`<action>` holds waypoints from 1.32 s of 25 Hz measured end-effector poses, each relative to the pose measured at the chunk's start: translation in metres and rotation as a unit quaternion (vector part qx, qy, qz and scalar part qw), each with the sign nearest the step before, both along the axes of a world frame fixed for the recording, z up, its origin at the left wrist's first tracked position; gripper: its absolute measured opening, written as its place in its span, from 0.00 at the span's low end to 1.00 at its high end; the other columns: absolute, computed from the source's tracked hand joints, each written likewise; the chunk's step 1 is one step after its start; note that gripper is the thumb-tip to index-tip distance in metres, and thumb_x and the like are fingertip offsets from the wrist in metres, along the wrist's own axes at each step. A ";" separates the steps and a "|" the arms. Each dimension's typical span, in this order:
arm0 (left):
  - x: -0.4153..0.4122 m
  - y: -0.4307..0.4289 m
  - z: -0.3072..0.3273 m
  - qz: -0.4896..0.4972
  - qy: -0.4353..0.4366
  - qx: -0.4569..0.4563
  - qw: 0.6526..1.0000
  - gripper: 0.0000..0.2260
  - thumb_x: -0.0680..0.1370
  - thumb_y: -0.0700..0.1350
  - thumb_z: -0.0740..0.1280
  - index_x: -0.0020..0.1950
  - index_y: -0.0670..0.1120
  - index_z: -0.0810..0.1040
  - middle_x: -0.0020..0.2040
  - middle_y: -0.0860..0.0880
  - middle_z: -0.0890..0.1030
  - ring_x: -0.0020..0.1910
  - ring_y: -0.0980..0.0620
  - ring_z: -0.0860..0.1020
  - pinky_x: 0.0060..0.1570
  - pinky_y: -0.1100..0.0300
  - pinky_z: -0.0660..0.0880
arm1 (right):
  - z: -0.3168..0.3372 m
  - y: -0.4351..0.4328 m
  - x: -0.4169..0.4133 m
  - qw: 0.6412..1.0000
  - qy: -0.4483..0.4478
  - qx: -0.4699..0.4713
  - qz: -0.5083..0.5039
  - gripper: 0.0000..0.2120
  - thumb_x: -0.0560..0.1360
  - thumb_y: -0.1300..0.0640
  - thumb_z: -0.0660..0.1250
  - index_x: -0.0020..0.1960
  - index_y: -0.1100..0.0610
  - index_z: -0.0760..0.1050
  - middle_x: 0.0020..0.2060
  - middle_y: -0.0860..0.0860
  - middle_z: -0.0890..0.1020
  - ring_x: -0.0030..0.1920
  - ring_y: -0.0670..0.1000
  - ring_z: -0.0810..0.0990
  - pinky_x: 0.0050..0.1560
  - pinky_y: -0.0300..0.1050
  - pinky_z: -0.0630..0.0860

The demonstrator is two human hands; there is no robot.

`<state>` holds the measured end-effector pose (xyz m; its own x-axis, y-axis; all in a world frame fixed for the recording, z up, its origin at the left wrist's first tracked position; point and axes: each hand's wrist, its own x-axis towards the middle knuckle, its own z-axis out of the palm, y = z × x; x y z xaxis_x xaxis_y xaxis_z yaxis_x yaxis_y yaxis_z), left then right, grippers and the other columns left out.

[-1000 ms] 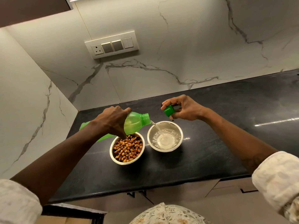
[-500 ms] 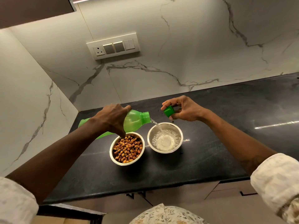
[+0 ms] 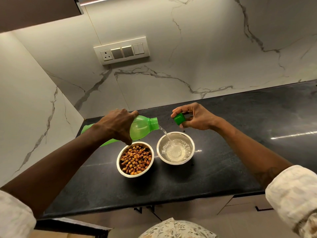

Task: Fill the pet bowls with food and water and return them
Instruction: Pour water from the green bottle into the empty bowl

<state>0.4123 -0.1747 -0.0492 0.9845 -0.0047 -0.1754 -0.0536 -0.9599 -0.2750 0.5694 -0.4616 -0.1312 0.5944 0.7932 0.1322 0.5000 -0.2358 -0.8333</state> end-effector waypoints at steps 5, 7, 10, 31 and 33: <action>0.002 -0.002 0.006 -0.013 -0.017 0.013 1.000 0.49 0.62 0.58 0.83 0.77 0.44 0.67 0.42 0.50 0.74 0.37 0.49 0.77 0.33 0.58 0.74 | 0.000 0.002 0.002 1.000 0.004 0.002 -0.003 0.23 0.70 0.69 0.78 0.60 0.49 0.83 0.64 0.51 0.82 0.65 0.54 0.81 0.64 0.57 0.82; 0.003 -0.002 0.008 -0.013 -0.017 0.013 1.000 0.50 0.63 0.58 0.83 0.78 0.44 0.66 0.43 0.50 0.75 0.38 0.50 0.76 0.34 0.59 0.73 | 0.000 0.002 0.002 1.000 0.003 0.003 -0.002 0.23 0.70 0.69 0.78 0.60 0.49 0.83 0.64 0.51 0.82 0.66 0.54 0.81 0.64 0.56 0.82; 0.003 -0.001 0.011 -0.014 -0.017 0.019 1.000 0.50 0.62 0.59 0.83 0.78 0.44 0.66 0.46 0.47 0.80 0.38 0.48 0.78 0.36 0.55 0.80 | 0.000 0.002 0.003 1.000 0.000 0.003 -0.002 0.23 0.70 0.69 0.78 0.60 0.51 0.83 0.64 0.52 0.82 0.66 0.55 0.80 0.65 0.56 0.81; 0.008 0.004 -0.006 -0.017 -0.027 -0.010 0.999 0.51 0.63 0.59 0.83 0.79 0.44 0.65 0.47 0.45 0.82 0.39 0.49 0.79 0.37 0.56 0.81 | 0.002 0.006 0.000 1.000 0.004 0.008 -0.008 0.25 0.71 0.69 0.78 0.62 0.49 0.81 0.65 0.53 0.80 0.65 0.55 0.80 0.64 0.51 0.82; 0.007 0.003 -0.017 -0.005 -0.025 -0.037 0.999 0.52 0.61 0.60 0.84 0.78 0.45 0.65 0.49 0.45 0.83 0.41 0.48 0.81 0.39 0.54 0.82 | 0.004 0.008 -0.001 1.000 0.002 0.005 -0.014 0.27 0.70 0.67 0.79 0.65 0.50 0.77 0.64 0.53 0.80 0.64 0.54 0.81 0.62 0.47 0.82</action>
